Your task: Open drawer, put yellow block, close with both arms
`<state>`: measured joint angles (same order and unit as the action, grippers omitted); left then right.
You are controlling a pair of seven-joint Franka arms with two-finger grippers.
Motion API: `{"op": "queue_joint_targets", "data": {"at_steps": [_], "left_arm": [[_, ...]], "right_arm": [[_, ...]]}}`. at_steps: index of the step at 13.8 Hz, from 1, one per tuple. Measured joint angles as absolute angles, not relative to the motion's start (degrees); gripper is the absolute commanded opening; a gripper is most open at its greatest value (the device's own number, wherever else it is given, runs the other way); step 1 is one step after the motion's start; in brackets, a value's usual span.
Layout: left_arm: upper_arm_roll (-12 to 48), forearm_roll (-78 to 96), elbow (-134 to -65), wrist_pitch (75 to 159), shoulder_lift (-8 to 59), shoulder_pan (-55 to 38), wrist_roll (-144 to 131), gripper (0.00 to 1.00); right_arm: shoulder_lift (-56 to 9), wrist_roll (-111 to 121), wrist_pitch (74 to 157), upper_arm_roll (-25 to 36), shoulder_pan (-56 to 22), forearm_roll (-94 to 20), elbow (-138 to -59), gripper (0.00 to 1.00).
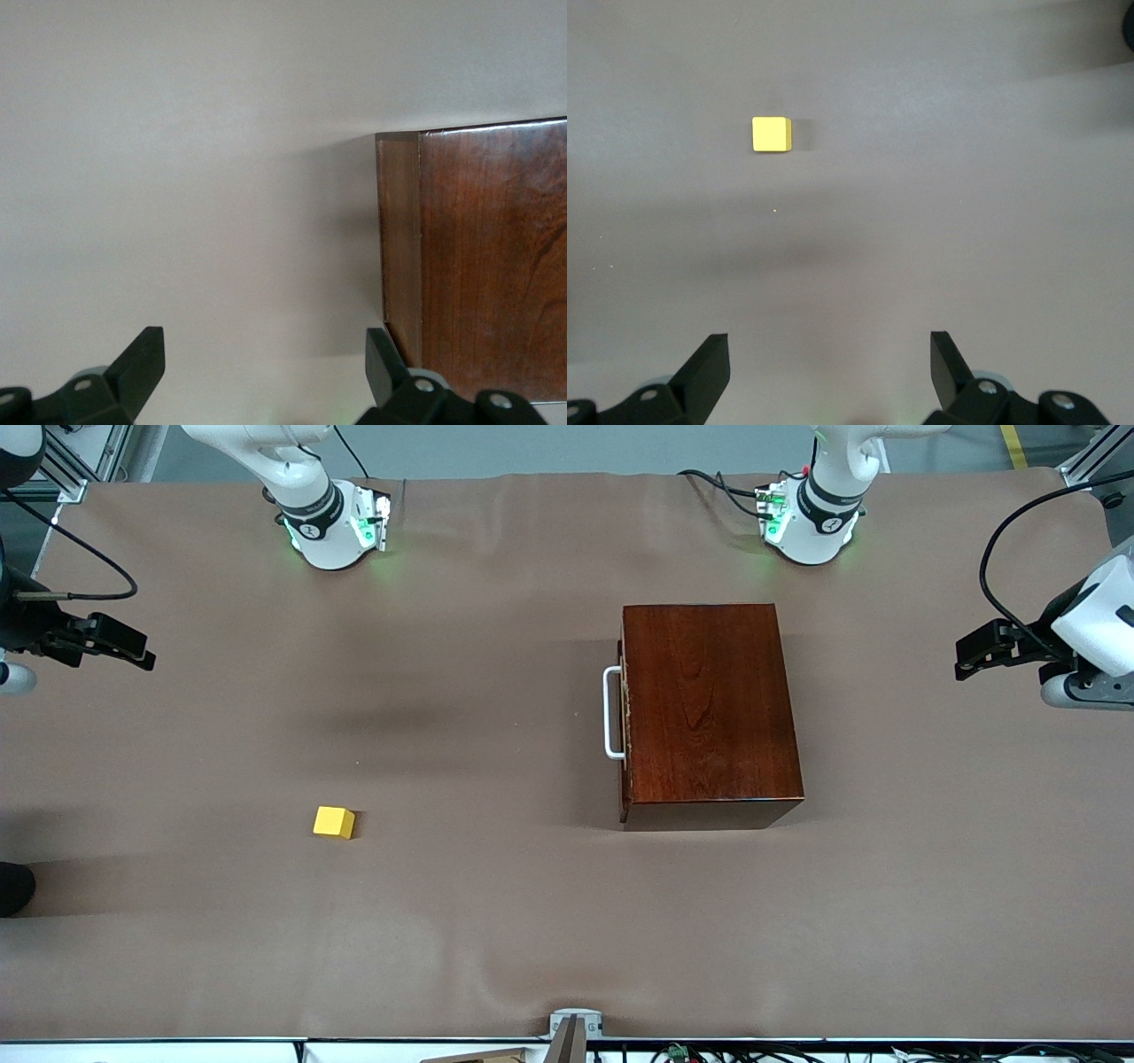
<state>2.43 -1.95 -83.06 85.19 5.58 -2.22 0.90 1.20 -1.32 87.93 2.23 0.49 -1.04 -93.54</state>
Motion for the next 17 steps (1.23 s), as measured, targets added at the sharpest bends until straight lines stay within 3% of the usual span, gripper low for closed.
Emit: {"op": "queue_joint_targets", "data": {"at_steps": [17], "left_arm": [[4.37,-1.95,-83.14,87.22,8.79,-11.18,-18.03,1.0]], "right_arm": [[1.21,-1.32,87.9,2.02,0.48,-1.04,-93.52,1.0]]}}
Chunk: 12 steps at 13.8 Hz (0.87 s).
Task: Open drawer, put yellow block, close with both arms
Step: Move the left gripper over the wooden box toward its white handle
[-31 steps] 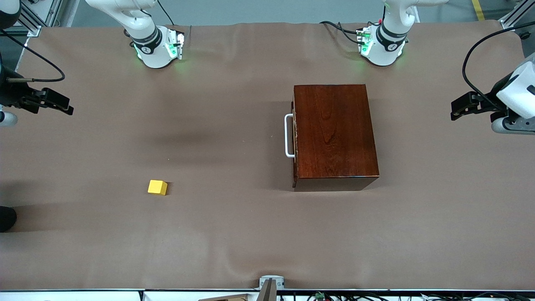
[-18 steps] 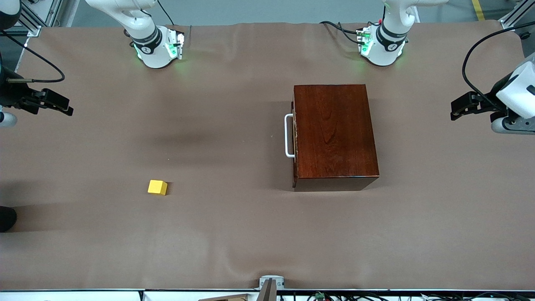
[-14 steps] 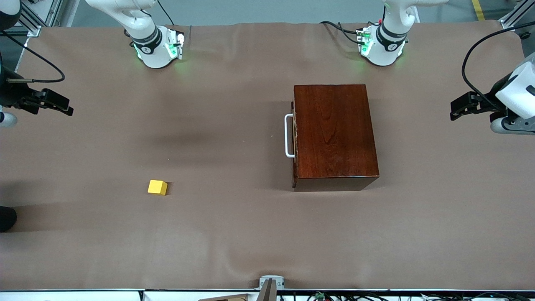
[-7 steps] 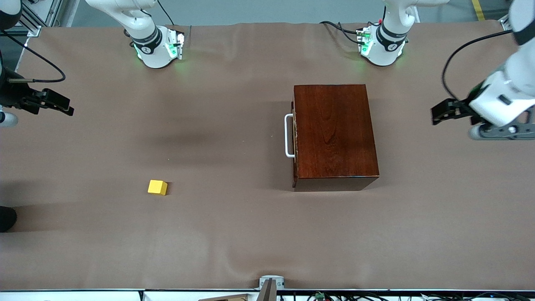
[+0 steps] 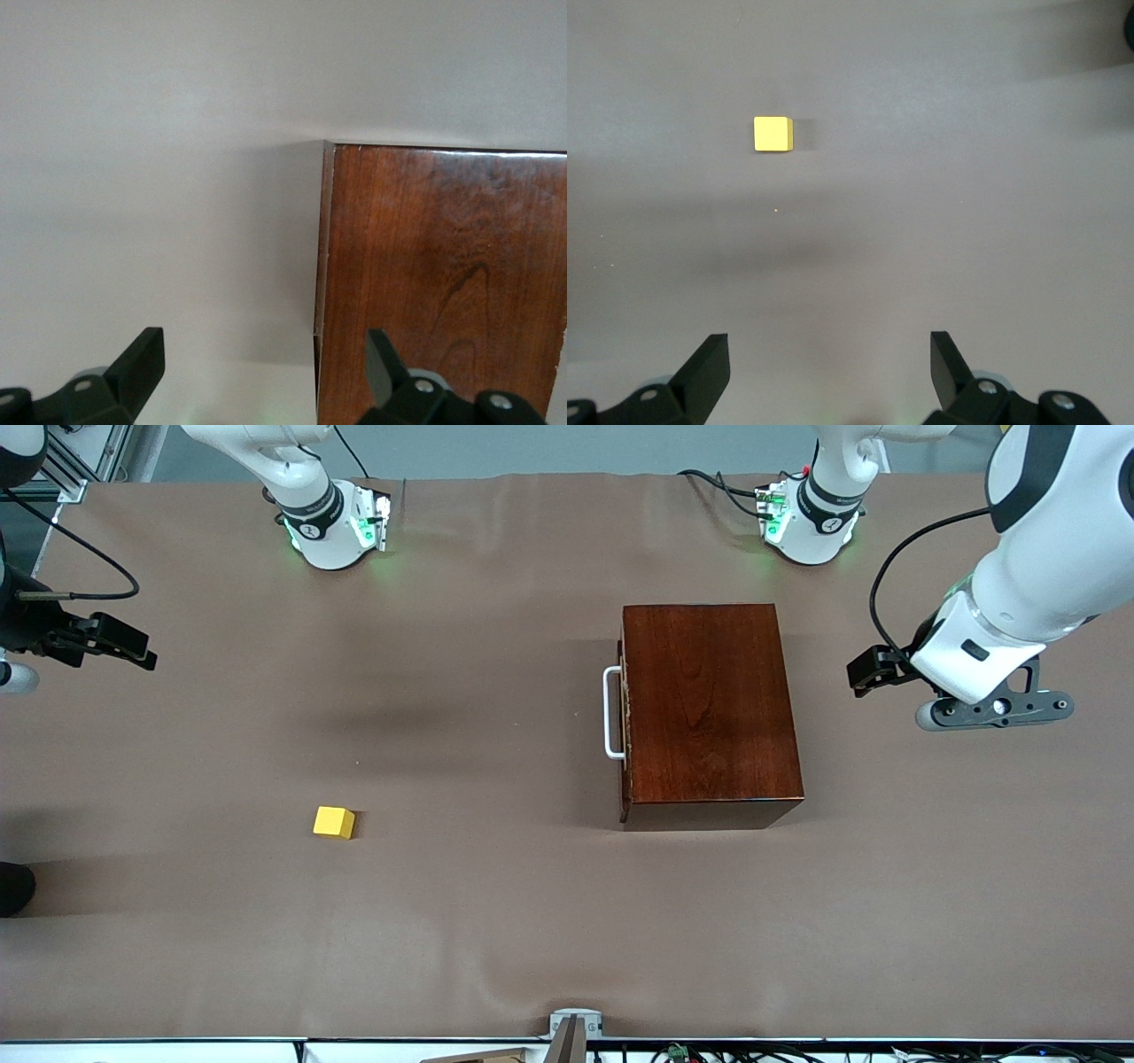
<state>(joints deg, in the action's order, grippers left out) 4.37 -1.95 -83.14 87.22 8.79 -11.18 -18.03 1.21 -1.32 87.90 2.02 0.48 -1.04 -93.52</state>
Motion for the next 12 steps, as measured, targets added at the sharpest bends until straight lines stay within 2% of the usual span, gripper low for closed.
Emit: {"op": "queue_joint_targets", "data": {"at_steps": [8,12], "left_arm": [[4.66,-1.95,-83.14,88.17,9.38,-14.85,-24.01,1.0],[4.82,-1.94,-83.08,91.42,10.99,-18.23,-29.54,1.0]], "right_arm": [[1.2,-1.32,87.76,1.76,0.47,-1.04,-93.6,1.0],[1.16,-1.32,87.77,1.77,0.47,-1.04,-93.67,1.0]]}}
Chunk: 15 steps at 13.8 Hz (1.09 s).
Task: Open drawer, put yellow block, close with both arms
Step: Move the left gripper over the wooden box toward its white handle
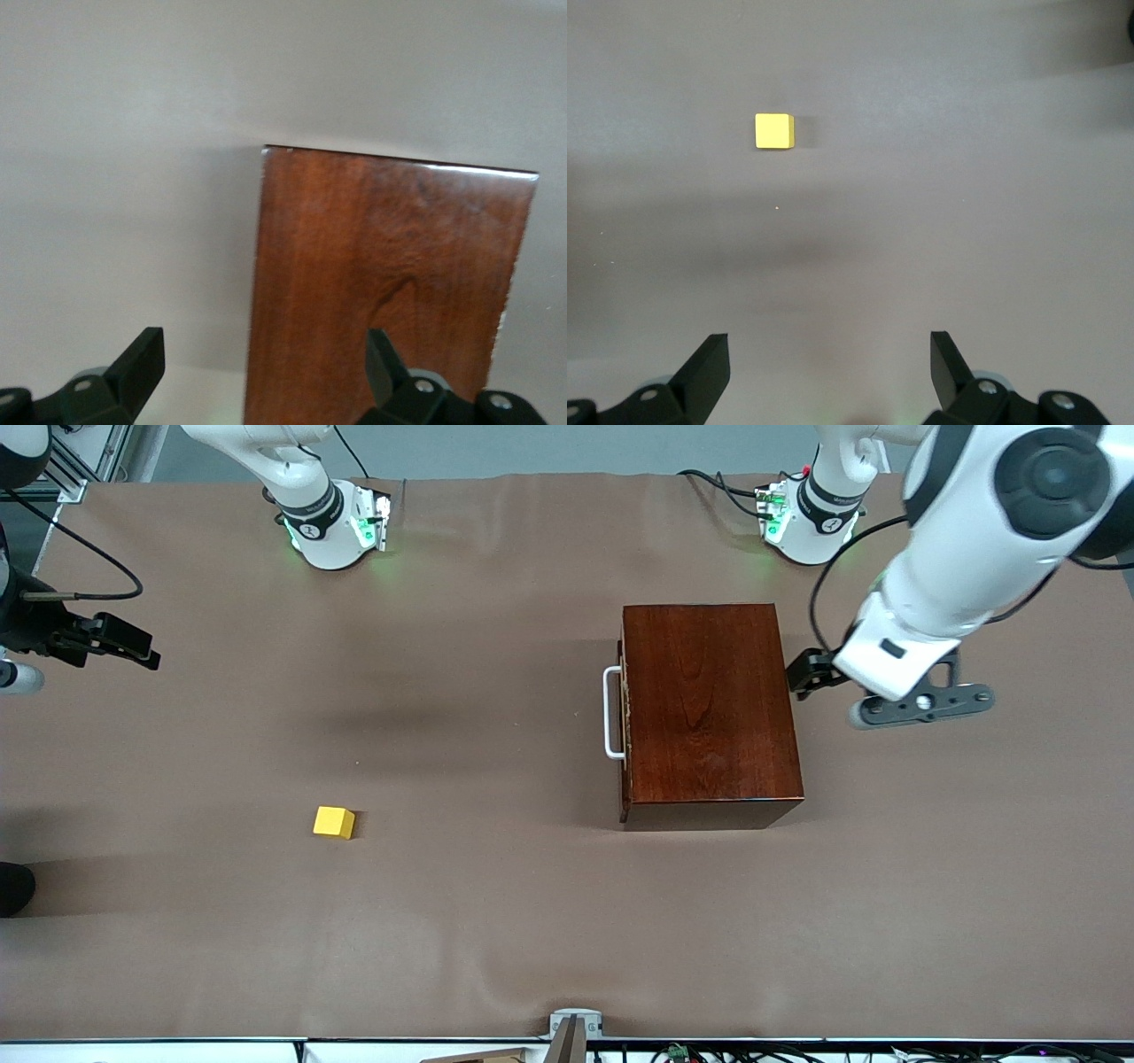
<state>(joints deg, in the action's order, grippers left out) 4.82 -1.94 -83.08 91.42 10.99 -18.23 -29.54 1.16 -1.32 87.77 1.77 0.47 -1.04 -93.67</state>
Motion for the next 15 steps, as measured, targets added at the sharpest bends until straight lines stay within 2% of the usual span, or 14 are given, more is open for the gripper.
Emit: {"op": "queue_joint_targets", "data": {"at_steps": [4,8,13,15], "left_arm": [[4.97,-1.93,-80.68,96.16,16.61,-25.77,-39.77,1.0],[4.74,-1.93,-78.14,105.63,23.89,-33.64,-48.36,1.0],[3.97,-2.0,-76.12,114.65,30.18,-37.92,-48.58,1.0],[3.82,-2.01,-76.08,121.86,33.36,-38.38,-48.58,1.0]], "right_arm": [[1.15,-1.32,87.77,1.83,0.48,-1.04,-93.69,1.0],[1.15,-1.32,87.78,1.89,0.49,-1.04,-93.7,1.0],[1.14,-1.32,87.78,1.9,0.49,-1.04,-93.71,1.0],[1.13,-1.32,87.78,1.91,0.49,-1.04,-93.73,1.0]]}}
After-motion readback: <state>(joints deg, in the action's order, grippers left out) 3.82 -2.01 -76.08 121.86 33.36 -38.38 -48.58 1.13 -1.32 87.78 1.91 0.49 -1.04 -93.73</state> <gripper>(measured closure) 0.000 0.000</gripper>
